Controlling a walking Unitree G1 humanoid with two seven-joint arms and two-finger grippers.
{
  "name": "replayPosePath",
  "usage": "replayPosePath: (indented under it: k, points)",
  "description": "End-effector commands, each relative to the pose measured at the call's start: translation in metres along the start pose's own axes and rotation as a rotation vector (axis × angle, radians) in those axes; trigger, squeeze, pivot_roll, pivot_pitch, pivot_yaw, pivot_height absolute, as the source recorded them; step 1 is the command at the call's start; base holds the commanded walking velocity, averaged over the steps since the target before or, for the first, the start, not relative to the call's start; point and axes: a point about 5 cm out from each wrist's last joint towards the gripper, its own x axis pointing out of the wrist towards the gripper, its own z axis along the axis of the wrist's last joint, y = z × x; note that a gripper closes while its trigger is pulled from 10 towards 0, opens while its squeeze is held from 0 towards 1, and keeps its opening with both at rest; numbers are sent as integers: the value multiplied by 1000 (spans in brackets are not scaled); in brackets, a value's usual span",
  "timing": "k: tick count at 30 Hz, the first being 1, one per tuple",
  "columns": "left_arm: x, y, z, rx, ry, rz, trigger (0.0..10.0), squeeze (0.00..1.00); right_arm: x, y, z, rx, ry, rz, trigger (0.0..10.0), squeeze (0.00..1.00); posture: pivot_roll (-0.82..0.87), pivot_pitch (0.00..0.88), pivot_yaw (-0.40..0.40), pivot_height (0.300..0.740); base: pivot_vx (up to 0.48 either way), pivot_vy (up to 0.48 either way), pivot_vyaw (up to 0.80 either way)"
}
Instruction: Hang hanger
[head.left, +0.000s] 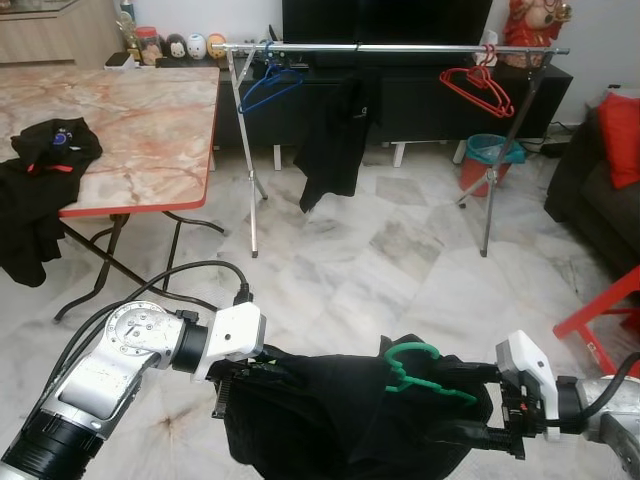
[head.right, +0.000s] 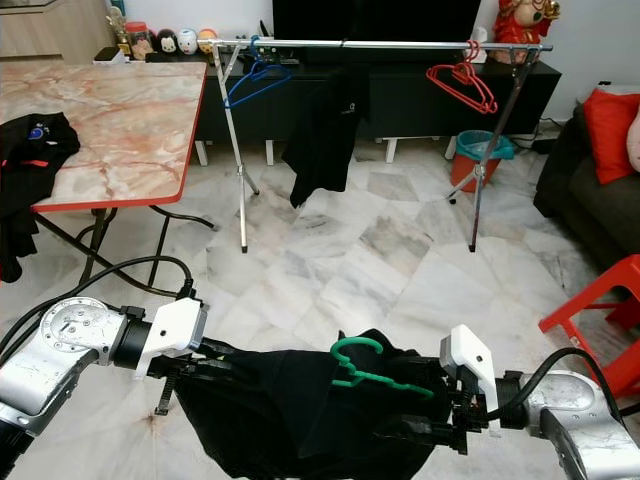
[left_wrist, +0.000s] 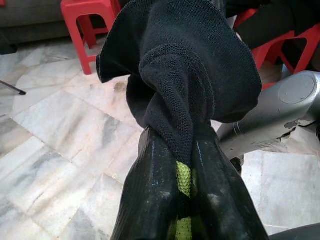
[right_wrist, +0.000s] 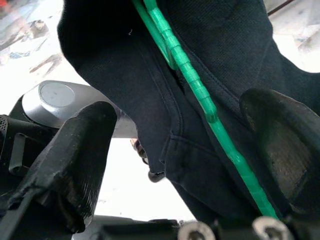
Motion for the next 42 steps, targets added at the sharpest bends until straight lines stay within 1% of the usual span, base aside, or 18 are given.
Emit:
replayPosePath:
  k: [1, 6, 9, 11, 12, 13, 16, 17, 18, 19, 20, 21, 22, 31, 38, 42]
  points:
    - [-2, 4, 13, 59, -22, 9, 10000, 0, 4, -1, 7, -28, -19, 31, 10000, 0, 81, 0, -44, 740, 0, 0, 0]
    - [-3, 5, 17, 64, -32, 9, 10000, 0, 11, 1, 3, -21, 3, 82, 10000, 0, 89, 0, -49, 740, 0, 0, 0]
    - [-4, 5, 18, 67, -33, 11, 10000, 0, 11, 0, 0, -18, 20, 79, 10000, 0, 93, 0, -49, 740, 0, 0, 0]
    - [-6, 6, 18, 67, -30, 14, 10000, 0, 10, -3, -9, -29, 80, 51, 10000, 0, 93, 0, -48, 740, 0, 0, 0]
    - [-6, 6, 18, 67, -30, 14, 10000, 0, 10, -3, -9, -29, 80, 51, 10000, 0, 93, 0, -48, 740, 0, 0, 0]
    - [-7, 6, 18, 67, -28, 15, 10000, 0, 9, -5, -13, -34, 104, 34, 10000, 0, 93, 0, -47, 740, 0, 0, 0]
    - [-9, 7, 17, 66, -21, 20, 10000, 0, 8, -15, -18, -58, 156, -49, 10000, 0, 90, 0, -43, 740, 0, 0, 0]
    - [-10, 7, 17, 64, -20, 20, 10000, 0, 7, -19, -19, -61, 150, -85, 10000, 0, 93, 0, -42, 740, 0, 0, 0]
    - [-10, 7, 17, 64, -19, 20, 10000, 0, 7, -20, -19, -59, 144, -91, 10000, 0, 93, 0, -42, 740, 0, 0, 0]
    - [-10, 6, 17, 63, -19, 20, 10000, 0, 7, -20, -19, -54, 143, -97, 6431, 0, 93, 0, -42, 740, 0, 0, 0]
    - [-10, 6, 17, 62, -20, 20, 10000, 0, 7, -20, -19, -55, 146, -94, 3451, 0, 92, 0, -41, 740, 0, 0, 0]
    - [-10, 6, 17, 62, -20, 20, 10000, 0, 7, -20, -19, -55, 146, -94, 3451, 0, 92, 0, -41, 740, 0, 0, 0]
    - [-10, 6, 17, 62, -19, 20, 10000, 0, 8, -20, -19, -57, 145, -84, 0, 0, 92, 0, -41, 740, 0, 0, 0]
    - [-12, 6, 17, 64, -15, 20, 10000, 0, 9, -23, -19, -65, 133, -89, 0, 0, 94, 0, -38, 740, 0, 0, 0]
    - [-12, 4, 16, 61, -14, 13, 10000, 0, 8, -22, -18, -57, 99, -79, 0, 0, 98, 0, -38, 740, 0, 0, 0]
    - [-13, 3, 16, 59, -9, 9, 10000, 0, 7, -24, -17, -62, 94, -100, 0, 0, 99, 0, -34, 740, 0, 0, 0]
